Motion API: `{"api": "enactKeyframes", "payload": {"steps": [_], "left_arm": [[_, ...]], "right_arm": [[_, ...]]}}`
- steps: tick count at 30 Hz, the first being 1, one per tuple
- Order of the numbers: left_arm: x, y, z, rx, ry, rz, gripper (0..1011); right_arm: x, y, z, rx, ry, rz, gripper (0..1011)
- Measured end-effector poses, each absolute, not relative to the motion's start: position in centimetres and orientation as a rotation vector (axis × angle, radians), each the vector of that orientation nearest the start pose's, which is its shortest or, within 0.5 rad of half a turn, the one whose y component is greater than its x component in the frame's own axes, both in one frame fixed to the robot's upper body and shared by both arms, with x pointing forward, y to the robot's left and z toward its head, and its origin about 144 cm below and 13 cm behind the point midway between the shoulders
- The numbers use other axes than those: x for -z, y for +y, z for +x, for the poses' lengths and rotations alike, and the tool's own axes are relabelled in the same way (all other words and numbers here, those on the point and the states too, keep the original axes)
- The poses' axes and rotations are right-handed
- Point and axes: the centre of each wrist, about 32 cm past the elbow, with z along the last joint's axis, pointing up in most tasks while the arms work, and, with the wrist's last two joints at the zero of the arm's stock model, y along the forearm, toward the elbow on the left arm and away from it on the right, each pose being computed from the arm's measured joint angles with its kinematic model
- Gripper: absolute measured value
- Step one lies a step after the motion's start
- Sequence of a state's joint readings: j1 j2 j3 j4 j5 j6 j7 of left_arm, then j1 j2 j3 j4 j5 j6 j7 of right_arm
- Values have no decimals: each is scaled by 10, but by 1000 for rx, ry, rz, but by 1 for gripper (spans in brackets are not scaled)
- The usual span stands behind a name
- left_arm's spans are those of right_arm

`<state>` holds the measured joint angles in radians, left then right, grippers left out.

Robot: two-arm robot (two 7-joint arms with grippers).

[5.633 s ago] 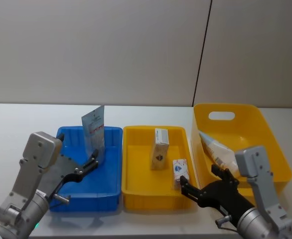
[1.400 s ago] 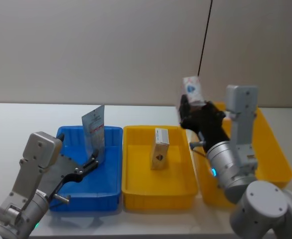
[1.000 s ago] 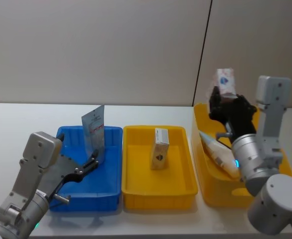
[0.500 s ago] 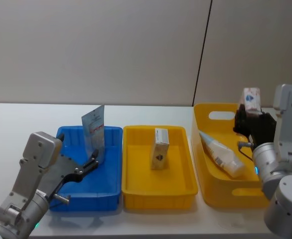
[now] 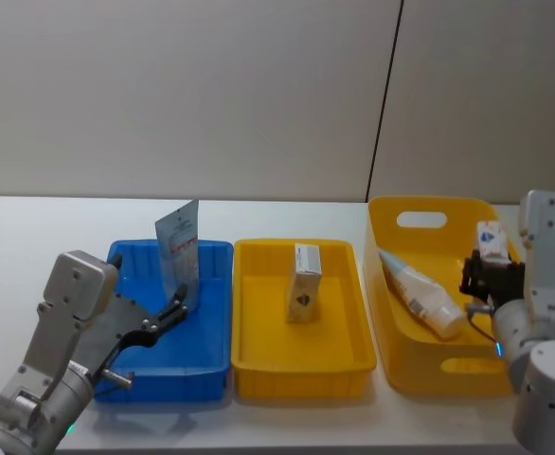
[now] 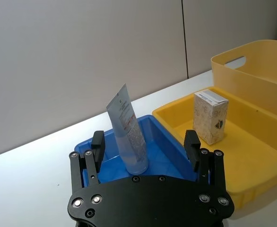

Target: Bimanual collaborative sorting of washing and personal care products

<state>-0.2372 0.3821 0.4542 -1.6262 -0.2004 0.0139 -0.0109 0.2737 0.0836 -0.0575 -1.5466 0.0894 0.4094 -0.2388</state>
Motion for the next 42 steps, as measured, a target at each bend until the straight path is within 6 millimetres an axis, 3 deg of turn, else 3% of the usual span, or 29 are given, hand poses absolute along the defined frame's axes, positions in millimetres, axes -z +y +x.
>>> {"api": "enactKeyframes", "payload": {"steps": [6,18,26,42], "left_arm": [[-1204,198,492,-1124,-268,61,1001],[-1204,198,492,-1124,-268,61,1001],[-1204,198,492,-1124,-268,61,1001],[-1204,198,492,-1124,-268,61,1001]], "right_arm": [[-1222,-239,534,1774,148,-236,344],[-1215,-242,537,1791,184,-302,769],[-1213,-243,538,1795,197,-323,977],[-1219,-246,531,1772,163,-217,1003]]}}
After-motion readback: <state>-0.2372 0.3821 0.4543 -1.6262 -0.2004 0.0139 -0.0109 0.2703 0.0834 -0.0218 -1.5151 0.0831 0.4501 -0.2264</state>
